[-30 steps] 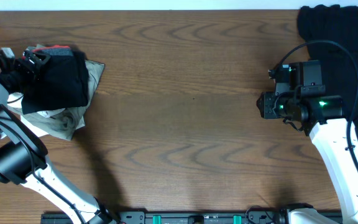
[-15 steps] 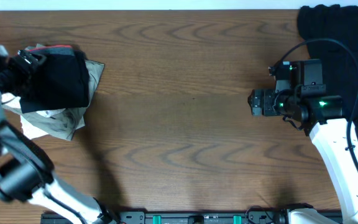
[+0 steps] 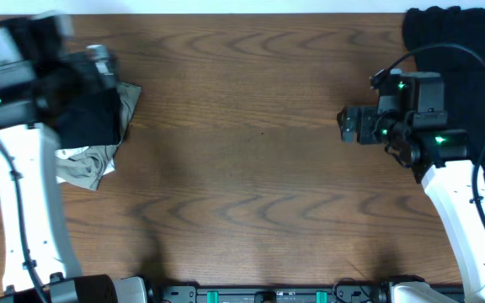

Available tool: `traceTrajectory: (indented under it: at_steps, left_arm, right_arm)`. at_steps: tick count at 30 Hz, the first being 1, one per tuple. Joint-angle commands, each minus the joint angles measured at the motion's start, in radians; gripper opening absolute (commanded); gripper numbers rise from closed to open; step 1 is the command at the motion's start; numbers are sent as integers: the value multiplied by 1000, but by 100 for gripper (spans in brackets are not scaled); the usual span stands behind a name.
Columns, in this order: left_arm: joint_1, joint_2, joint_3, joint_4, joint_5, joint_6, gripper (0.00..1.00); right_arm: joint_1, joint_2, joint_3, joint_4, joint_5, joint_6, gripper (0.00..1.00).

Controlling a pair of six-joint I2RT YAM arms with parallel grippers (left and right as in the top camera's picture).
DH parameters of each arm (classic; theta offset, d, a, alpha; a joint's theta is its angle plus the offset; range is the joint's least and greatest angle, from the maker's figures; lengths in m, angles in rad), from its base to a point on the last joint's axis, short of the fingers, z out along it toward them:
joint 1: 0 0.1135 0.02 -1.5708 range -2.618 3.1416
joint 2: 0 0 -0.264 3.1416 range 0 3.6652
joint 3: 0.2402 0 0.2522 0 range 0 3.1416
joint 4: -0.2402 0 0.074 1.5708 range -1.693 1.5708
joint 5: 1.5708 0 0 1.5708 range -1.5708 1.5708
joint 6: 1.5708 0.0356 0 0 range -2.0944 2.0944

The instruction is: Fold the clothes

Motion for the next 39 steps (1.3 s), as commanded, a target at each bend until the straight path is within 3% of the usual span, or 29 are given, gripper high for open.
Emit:
traceTrajectory:
  at_steps: [1,7,15,22,30,35,39]
  left_arm:
    - [-126,4,3,-12,-102,35,98]
    - [-232,5,3,-24,-101,35,98]
    - [-240,-84,-29,-232,-81,56,98]
    - [-252,-400,-330,-97,-81,63,98]
    - [-252,-803,-646,-55,-86,35,98]
    - [-252,-895,-710,-56,-86,34,98]
    - [-252,-898,-710,-80,-86,34,98]
  right_arm:
    - [-20,-5,7,42,3,-8,99]
    - [-22,-13,8,47,2,-22,99]
    - [-20,-185,7,-137,85,40,99]
    - [1,-460,-61,-205,137,40,99]
    - [26,-806,-351,-209,236,120,99]
    - [26,-877,-484,-161,238,266,99]
    - [26,-872,-528,-190,237,280,99]
